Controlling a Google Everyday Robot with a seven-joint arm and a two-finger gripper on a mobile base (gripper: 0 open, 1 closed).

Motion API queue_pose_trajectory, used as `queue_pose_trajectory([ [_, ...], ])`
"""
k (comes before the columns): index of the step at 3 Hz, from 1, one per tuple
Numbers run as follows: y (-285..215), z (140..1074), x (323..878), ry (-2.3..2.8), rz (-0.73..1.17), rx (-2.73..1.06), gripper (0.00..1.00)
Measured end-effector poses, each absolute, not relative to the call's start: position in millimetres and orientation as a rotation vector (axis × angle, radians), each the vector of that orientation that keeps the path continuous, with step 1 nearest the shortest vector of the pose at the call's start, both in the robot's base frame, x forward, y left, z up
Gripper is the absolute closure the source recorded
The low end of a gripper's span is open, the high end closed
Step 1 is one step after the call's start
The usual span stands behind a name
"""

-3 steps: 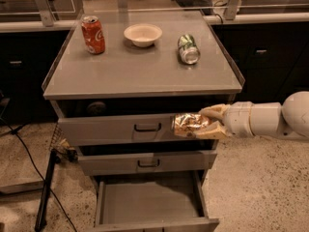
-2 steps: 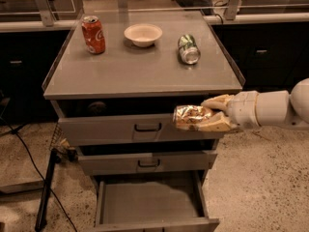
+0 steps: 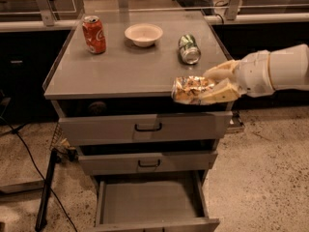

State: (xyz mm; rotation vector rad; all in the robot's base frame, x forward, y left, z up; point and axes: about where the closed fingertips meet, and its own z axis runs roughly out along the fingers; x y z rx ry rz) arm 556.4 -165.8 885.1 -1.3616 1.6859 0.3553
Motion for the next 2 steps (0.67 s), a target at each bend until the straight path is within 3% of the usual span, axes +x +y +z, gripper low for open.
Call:
queue_pose_trajectory([
  [2,-133,922,608,1.556,0.337,-1.393,1.0],
])
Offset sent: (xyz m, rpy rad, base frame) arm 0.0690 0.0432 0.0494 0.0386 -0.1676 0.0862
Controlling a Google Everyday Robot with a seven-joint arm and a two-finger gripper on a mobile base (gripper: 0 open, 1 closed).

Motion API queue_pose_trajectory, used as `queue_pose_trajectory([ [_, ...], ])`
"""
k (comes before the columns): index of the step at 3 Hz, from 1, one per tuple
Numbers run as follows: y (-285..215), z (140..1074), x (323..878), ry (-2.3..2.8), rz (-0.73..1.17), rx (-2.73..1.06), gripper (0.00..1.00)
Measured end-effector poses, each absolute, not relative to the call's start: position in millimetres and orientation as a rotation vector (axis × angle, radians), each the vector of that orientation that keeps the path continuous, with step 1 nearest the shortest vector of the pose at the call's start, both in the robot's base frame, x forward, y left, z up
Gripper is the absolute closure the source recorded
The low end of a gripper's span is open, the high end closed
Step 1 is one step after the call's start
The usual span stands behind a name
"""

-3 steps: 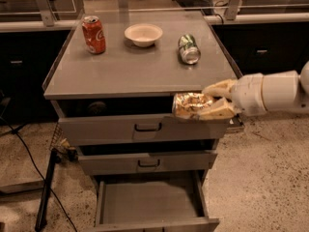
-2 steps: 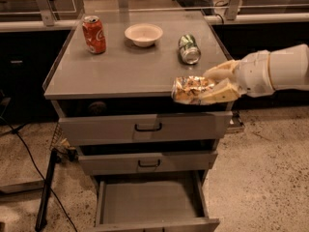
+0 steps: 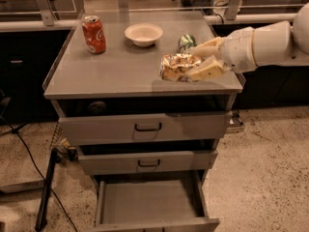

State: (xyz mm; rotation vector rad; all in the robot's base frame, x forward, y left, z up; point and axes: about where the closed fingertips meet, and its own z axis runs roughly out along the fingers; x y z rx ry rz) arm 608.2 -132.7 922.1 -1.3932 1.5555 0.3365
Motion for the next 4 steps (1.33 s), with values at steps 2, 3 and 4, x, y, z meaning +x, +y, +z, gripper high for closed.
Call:
queue_pose_trajectory([
  [2,-104,910,656,1.54,0.351,-1.414,1.0],
  [3,-96,894,670,1.567,0.363,-1.432,1.0],
  [4,-92,881,676,1.592,0.377,-1.441,1.0],
])
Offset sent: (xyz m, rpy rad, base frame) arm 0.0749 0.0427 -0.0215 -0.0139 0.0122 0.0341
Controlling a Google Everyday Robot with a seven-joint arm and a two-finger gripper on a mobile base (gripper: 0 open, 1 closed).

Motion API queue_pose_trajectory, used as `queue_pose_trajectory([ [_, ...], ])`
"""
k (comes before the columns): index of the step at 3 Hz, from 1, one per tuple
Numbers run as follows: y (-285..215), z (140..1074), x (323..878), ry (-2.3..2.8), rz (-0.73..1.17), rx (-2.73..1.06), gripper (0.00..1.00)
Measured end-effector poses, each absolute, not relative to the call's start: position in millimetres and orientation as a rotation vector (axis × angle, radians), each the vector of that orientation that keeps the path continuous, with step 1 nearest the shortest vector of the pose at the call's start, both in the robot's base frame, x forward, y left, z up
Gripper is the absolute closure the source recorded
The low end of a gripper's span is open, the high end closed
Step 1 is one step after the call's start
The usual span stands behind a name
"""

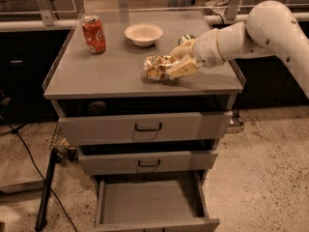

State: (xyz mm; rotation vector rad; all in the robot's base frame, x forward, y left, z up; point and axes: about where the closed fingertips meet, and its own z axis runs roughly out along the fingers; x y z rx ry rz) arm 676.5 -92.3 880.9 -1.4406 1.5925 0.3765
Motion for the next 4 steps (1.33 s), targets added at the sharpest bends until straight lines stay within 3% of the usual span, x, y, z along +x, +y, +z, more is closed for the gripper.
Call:
queue_pose_trajectory([
  [2,-89.8,864.5,678.9,1.621,0.398,-1.446,1.0],
  [3,-89.8,864.5,678.9,1.62,0.398,-1.446,0.83],
  [4,-89.7,864.5,678.9,1.62,0.398,-1.446,0.52],
])
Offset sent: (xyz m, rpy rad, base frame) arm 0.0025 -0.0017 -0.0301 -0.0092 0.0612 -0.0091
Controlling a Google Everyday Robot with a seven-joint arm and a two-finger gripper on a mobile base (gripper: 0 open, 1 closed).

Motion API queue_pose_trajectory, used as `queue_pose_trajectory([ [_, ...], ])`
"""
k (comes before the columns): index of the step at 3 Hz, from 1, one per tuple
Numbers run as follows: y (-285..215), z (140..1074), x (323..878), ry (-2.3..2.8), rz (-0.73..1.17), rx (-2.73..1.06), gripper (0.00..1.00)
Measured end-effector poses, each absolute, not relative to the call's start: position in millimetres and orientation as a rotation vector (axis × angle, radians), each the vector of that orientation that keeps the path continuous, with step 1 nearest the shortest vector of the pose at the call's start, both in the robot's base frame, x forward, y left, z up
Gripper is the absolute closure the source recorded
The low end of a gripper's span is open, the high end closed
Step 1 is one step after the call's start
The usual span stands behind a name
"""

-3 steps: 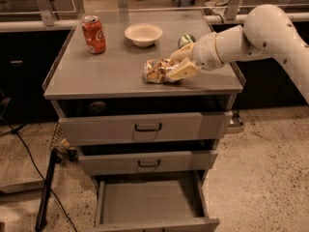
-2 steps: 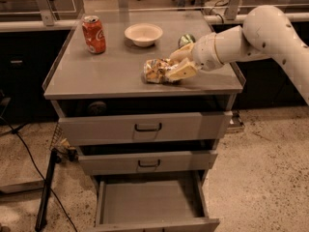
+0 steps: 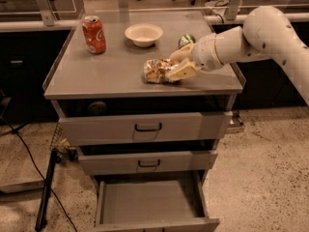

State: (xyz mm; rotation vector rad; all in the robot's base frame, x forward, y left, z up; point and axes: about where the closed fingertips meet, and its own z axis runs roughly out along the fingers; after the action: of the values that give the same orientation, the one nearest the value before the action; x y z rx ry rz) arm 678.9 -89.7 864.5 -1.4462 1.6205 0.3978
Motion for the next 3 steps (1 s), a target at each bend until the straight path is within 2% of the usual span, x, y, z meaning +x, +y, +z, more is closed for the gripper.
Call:
queue_pose_trajectory([
  [2,-89.7,864.5,678.9,1.62,0.398,-1.446,0.05],
  [3,-89.6,864.4,678.9,1.62,0.398,-1.446,0.0],
])
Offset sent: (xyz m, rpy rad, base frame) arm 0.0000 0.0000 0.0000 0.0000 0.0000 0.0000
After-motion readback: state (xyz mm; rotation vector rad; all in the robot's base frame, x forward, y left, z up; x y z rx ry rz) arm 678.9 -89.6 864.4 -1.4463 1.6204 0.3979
